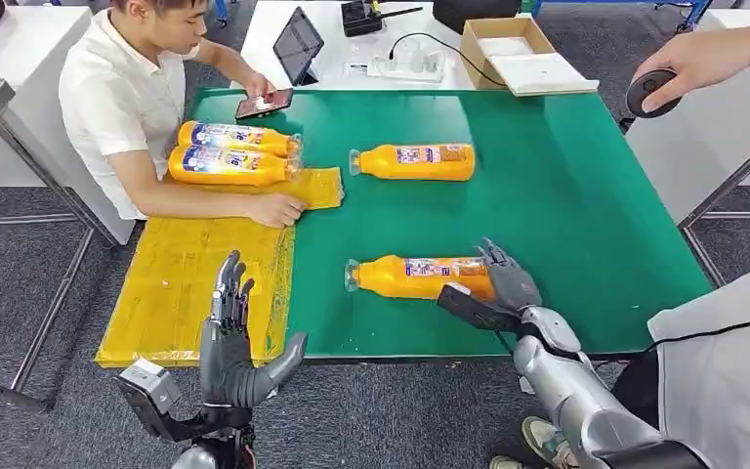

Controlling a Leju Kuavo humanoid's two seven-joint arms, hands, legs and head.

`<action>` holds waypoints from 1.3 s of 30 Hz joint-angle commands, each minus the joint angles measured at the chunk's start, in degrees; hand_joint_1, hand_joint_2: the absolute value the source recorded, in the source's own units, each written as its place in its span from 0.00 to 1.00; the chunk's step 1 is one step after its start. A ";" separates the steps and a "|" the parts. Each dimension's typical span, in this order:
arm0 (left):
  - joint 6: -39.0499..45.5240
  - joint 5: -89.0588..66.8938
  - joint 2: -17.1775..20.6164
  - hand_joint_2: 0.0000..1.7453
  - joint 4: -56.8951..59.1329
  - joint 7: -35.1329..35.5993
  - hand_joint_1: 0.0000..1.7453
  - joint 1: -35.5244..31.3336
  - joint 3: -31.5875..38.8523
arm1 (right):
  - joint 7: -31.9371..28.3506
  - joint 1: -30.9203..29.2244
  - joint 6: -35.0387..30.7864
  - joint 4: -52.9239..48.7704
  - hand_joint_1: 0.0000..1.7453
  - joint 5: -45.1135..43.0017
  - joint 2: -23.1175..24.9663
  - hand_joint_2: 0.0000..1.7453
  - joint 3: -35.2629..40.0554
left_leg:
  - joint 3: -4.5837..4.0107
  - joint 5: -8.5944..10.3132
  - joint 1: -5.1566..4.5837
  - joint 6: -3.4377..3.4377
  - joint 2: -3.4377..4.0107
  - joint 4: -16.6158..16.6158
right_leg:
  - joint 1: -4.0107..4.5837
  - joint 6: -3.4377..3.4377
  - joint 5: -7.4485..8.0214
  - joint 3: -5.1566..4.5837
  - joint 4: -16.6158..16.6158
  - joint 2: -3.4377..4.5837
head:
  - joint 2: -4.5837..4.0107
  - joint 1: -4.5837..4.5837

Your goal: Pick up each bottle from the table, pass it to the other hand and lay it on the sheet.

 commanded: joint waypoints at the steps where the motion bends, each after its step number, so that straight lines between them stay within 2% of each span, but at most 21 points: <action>1: -2.70 1.19 1.25 1.00 2.97 1.69 0.00 -1.13 0.76 | 2.04 0.35 2.84 6.48 1.00 0.99 -0.81 1.00 3.44 | 0.18 0.01 0.06 -0.08 -0.06 -0.06 | 0.07 -0.09 -0.01 0.23 -0.09 -0.11 | 0.00 0.00; 4: -2.90 1.43 0.99 1.00 2.92 1.87 0.00 -1.02 1.17 | 0.99 0.06 3.68 6.20 1.00 1.13 -1.00 1.00 3.71 | 0.25 0.03 0.05 -0.08 -0.07 -0.08 | 0.06 -0.09 0.00 0.29 -0.10 -0.15 | 0.00 -0.02; 9: -2.76 1.53 1.22 1.00 1.93 1.46 0.00 -0.70 1.46 | -8.53 1.92 3.20 3.86 1.00 -5.00 -0.01 1.00 -0.36 | 0.27 0.03 0.07 -0.10 -0.12 -0.11 | 0.09 -0.12 -0.02 0.35 -0.13 -0.19 | 0.00 0.00; 14: -2.05 1.50 1.40 1.00 0.84 0.39 0.00 -0.33 1.27 | -16.15 4.09 -1.82 -0.21 1.00 -11.27 2.95 1.00 -3.50 | 0.25 -0.01 0.10 -0.13 0.00 -0.13 | 0.12 -0.15 -0.02 0.35 -0.13 -0.09 | 0.00 -0.02; 17: -2.00 1.49 1.50 1.00 0.52 0.42 0.00 -0.22 1.25 | -16.13 4.12 -1.67 -0.47 1.00 -11.42 3.13 1.00 -3.46 | 0.14 -0.04 0.11 -0.14 0.06 -0.09 | 0.12 -0.15 -0.03 0.21 -0.06 -0.04 | 0.00 0.00; 20: 0.43 1.01 1.11 1.00 -0.94 -1.60 0.00 0.56 1.98 | -22.18 6.58 -3.43 -6.85 1.00 -17.77 5.09 1.00 -6.11 | 0.01 -0.05 0.10 -0.13 0.12 -0.07 | 0.10 -0.14 -0.03 0.07 -0.02 0.03 | 0.00 -0.02; 21: 1.35 1.13 0.85 1.00 -1.06 -1.71 0.00 0.77 2.40 | -22.87 7.78 -5.26 -9.85 1.00 -17.02 5.12 1.00 -4.64 | -0.05 -0.05 0.11 -0.11 0.11 -0.04 | 0.11 -0.11 -0.02 0.03 -0.02 0.02 | 0.00 -0.02; 24: 4.08 5.25 -0.82 1.00 -0.02 -0.27 0.00 1.19 5.22 | -23.89 12.83 -1.63 -22.52 1.00 -24.99 7.45 1.00 -5.52 | -0.20 -0.03 0.10 -0.08 0.01 -0.04 | 0.09 -0.08 -0.02 -0.08 0.01 0.00 | 0.00 0.00; 26: 0.72 12.65 -1.39 1.00 -0.46 0.77 0.00 2.20 6.87 | -22.93 16.33 -0.11 -30.62 1.00 -28.53 8.30 1.00 -4.56 | -0.22 -0.08 0.09 -0.12 0.05 -0.05 | 0.08 -0.13 -0.07 -0.13 0.03 0.06 | 0.00 -0.02; 27: -6.69 16.49 0.31 1.00 -1.08 0.37 0.00 2.74 5.93 | -22.93 18.39 0.28 -35.85 1.00 -31.36 8.80 1.00 -3.73 | -0.32 -0.08 0.10 -0.10 0.09 -0.03 | 0.09 -0.10 -0.05 -0.22 0.04 0.12 | 0.00 -0.02; 28: -7.47 16.49 0.25 1.00 -1.02 0.04 0.00 3.39 6.33 | -22.56 19.01 0.19 -37.43 1.00 -31.72 8.78 1.00 -3.10 | -0.43 -0.05 0.10 -0.07 0.02 -0.02 | 0.09 -0.07 -0.03 -0.31 0.05 0.06 | 0.00 0.00; 37: -7.86 16.33 -0.03 1.00 -0.92 -0.13 0.00 3.63 6.54 | -22.18 18.81 0.20 -36.97 1.00 -32.15 8.21 1.00 -2.88 | -0.66 -0.04 0.07 -0.05 -0.18 -0.01 | 0.05 -0.05 -0.08 -0.49 0.05 -0.04 | 0.00 0.00; 39: -7.86 16.33 -0.03 1.00 -0.92 -0.13 0.00 3.63 6.54 | -22.18 18.81 0.20 -36.97 1.00 -32.15 8.21 1.00 -2.88 | -0.48 -0.10 0.09 -0.12 -0.14 -0.05 | 0.08 -0.12 -0.14 -0.31 0.02 -0.06 | 0.00 0.02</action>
